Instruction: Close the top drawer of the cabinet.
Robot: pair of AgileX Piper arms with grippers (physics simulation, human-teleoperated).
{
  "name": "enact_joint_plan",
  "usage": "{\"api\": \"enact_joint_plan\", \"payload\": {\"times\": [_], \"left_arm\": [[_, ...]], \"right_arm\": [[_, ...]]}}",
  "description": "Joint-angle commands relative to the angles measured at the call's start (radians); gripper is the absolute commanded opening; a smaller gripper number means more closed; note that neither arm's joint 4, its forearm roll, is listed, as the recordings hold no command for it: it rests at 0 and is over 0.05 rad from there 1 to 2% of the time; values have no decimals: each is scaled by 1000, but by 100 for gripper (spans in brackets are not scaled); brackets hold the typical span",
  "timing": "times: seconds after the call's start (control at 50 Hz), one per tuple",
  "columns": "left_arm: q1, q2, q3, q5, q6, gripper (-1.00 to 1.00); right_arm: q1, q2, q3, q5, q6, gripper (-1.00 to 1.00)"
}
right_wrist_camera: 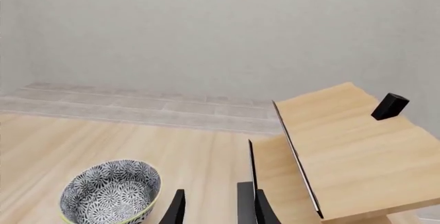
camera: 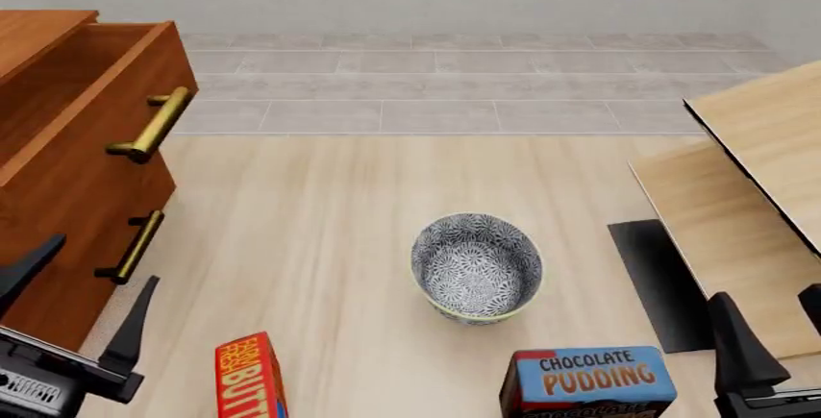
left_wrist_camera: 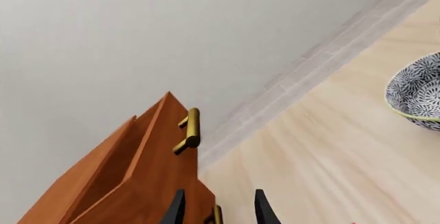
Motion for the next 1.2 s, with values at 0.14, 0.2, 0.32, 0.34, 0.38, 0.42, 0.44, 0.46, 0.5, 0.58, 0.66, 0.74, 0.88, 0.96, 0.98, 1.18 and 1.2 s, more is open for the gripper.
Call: {"api": "enact_joint_plan", "payload": {"times": [0.14, 0.2, 0.32, 0.34, 0.38, 0.42, 0.44, 0.46, 0.5, 0.58, 0.66, 0.74, 0.88, 0.96, 0.98, 1.18, 1.2], "left_arm": [[-24, 87, -8, -95, 79, 100], [-29, 104, -13, -111, 92, 100], [-19, 152, 3, -189, 150, 100], [-21, 174, 14, -224, 175, 100], [-24, 201, 29, -269, 208, 100], [-21, 219, 30, -291, 214, 100], [-20, 223, 29, -294, 215, 100], [-22, 232, 30, -304, 223, 100], [-29, 269, 41, -353, 256, 100], [-28, 304, 36, -387, 273, 100], [-27, 406, 43, -515, 336, 100], [-26, 438, 34, -536, 343, 100], [-32, 520, 14, -612, 379, 100], [-34, 530, -1, -606, 378, 100], [-36, 551, 1, -630, 393, 100], [-36, 671, -2, -752, 451, 100], [-32, 672, -7, -746, 449, 100]], "right_arm": [[0, 0, -9, 0, 2, 100], [3, 0, -12, 2, 2, 100], [4, 0, -13, 1, 1, 100], [4, 0, -12, 0, 1, 100], [3, 0, -8, -5, 1, 100], [-3, 0, -9, -3, 4, 100], [-2, 0, -9, -4, 3, 100], [-2, 0, -9, -6, 2, 100], [0, 0, -8, -6, 3, 100], [5, 0, -6, -9, 0, 100], [1, 0, -5, -9, 0, 100], [-6, 0, -12, 0, 4, 100], [-3, 0, -11, 3, 3, 100], [-3, 0, -9, 1, 2, 100], [-3, 0, -6, -2, 2, 100], [-8, 0, -2, -7, 1, 100], [-7, 0, -2, -6, 1, 100]]}}
